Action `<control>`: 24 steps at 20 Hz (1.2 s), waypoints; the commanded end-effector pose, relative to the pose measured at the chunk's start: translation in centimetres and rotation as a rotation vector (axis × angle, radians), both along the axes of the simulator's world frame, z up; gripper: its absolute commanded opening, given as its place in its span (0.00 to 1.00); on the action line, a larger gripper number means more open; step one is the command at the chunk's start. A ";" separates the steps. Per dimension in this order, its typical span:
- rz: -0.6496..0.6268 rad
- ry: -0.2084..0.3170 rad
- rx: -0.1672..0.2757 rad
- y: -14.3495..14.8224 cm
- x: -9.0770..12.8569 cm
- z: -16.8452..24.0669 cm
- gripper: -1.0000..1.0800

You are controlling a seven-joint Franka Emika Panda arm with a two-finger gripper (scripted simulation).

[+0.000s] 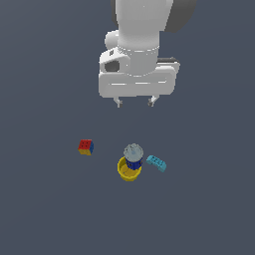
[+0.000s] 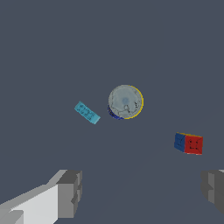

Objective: Pick up a designated object from a clutter of objects.

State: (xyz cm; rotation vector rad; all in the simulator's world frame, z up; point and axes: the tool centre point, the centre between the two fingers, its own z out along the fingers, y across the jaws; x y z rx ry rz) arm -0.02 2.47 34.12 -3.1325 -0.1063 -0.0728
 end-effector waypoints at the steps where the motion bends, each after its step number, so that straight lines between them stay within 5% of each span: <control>1: 0.000 0.000 0.000 0.0 0.0 0.0 0.96; 10: -0.032 -0.050 0.028 -0.6 1.5 1.5 0.96; 24: 0.060 -0.039 0.015 -0.5 2.4 -0.2 0.96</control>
